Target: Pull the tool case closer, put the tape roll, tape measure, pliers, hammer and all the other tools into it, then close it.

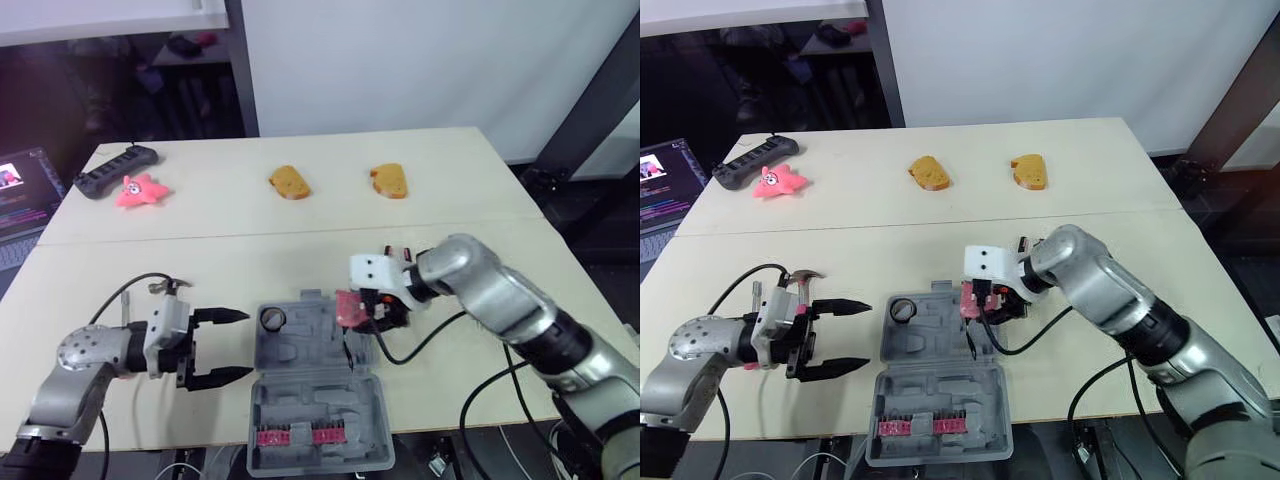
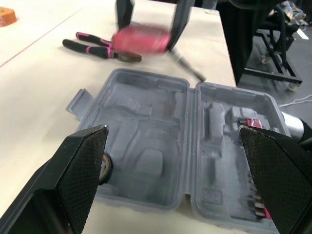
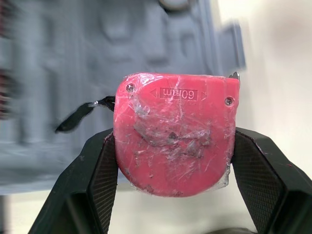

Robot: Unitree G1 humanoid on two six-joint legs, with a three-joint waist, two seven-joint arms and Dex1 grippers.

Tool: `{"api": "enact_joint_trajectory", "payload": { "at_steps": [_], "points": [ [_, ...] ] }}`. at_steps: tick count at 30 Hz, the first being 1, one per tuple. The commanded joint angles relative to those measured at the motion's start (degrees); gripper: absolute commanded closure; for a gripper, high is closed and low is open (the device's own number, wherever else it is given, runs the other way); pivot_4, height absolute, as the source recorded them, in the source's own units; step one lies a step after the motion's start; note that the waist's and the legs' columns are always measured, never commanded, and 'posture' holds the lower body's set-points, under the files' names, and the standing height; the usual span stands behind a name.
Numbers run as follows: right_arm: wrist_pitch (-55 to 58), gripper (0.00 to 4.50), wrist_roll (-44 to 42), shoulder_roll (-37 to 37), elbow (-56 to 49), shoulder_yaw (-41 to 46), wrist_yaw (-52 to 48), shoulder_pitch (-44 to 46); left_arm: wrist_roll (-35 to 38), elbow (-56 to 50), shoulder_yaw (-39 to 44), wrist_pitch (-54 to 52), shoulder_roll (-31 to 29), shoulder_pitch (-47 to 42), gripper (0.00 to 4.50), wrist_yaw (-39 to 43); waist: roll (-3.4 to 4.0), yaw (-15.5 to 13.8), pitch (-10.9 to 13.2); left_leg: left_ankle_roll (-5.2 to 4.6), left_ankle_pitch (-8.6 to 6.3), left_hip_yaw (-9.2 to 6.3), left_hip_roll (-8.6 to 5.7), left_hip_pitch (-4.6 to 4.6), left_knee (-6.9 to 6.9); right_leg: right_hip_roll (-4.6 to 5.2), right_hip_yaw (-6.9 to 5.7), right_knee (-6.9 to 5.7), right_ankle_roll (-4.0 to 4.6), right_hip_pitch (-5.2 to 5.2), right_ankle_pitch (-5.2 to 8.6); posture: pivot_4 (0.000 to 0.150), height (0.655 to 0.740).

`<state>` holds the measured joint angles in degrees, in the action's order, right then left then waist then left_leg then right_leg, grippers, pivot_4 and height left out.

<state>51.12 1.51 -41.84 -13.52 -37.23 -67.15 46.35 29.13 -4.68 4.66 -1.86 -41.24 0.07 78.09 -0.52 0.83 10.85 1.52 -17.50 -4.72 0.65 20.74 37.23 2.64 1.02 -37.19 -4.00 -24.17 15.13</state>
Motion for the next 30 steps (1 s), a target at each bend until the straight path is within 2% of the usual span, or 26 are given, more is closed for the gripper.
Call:
{"api": "enact_joint_trajectory", "payload": {
  "at_steps": [1,5,13,19,30],
  "points": [
    [1.3,1.63,3.5,0.3,0.6,-4.2,-0.2,2.6,-0.4,-1.0,0.3,1.4,0.2,0.5,0.00,-0.5,0.01,0.0,0.0,0.02,0.01,0.00,0.00,0.13,0.01,0.00,0.00,-0.03,-0.05,-0.16,-0.03,0.150,0.7400],
    [0.4,1.63,6.0,0.5,0.4,-8.5,-1.5,3.4,-0.5,-1.5,0.4,1.5,0.5,1.1,0.00,-1.2,0.01,0.1,0.0,0.25,0.14,-0.07,0.00,0.60,0.02,-0.02,-0.04,-0.12,-0.10,-0.63,-0.16,0.150,0.7400],
    [-1.7,1.63,10.2,4.6,5.3,-12.3,-0.3,4.9,-0.4,-3.5,0.0,1.5,1.0,2.9,0.00,-2.3,0.01,0.3,0.0,0.37,0.22,-0.06,0.01,0.61,0.03,-0.04,-0.04,-0.14,-0.06,-0.65,-0.24,0.150,0.7400],
    [-4.7,1.63,12.9,7.3,10.8,-12.5,0.0,6.6,-0.1,-4.2,0.0,1.2,1.0,3.2,0.00,-2.9,0.01,0.3,0.0,0.44,0.26,-0.06,0.01,0.62,0.04,-0.04,-0.03,-0.14,-0.08,-0.65,-0.27,0.150,0.7400],
    [-6.2,1.63,14.5,8.5,10.7,-12.3,-1.8,5.7,0.2,-4.7,-0.2,0.8,1.0,3.2,0.00,-3.4,0.02,0.3,0.0,0.44,0.26,-0.06,0.01,0.61,0.04,-0.05,-0.04,-0.15,-0.08,-0.65,-0.28,0.150,0.7400]
  ]
}}
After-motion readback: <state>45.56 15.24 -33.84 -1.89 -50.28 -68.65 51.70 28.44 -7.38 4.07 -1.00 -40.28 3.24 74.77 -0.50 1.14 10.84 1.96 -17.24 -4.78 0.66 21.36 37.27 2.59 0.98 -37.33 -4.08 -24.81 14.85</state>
